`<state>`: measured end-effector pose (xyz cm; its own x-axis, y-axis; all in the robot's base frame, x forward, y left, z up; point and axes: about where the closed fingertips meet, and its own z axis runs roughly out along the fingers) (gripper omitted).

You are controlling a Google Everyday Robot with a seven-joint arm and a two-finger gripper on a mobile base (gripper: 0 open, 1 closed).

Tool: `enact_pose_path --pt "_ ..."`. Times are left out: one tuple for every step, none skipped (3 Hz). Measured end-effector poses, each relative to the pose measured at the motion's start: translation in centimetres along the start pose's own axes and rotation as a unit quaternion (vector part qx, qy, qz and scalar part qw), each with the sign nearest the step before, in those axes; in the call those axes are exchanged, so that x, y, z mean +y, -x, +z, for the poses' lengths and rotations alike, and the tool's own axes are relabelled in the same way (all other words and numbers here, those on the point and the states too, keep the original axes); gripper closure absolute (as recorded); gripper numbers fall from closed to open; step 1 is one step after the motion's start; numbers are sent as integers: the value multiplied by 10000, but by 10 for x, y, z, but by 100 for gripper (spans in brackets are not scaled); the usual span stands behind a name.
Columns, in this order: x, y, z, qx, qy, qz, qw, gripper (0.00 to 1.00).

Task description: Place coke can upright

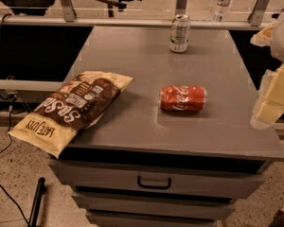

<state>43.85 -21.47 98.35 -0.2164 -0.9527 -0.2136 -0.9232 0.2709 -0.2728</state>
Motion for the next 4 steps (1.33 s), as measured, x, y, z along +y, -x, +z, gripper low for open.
enact_pose_path --pt "0 0 0 0 -1 0 10000 0" --pt "-8 15 12 43 -11 -236 9997 0" --pt "-21 46 46 136 165 -602 9980 0" --pt "-29 86 90 188 467 -977 9939 0"
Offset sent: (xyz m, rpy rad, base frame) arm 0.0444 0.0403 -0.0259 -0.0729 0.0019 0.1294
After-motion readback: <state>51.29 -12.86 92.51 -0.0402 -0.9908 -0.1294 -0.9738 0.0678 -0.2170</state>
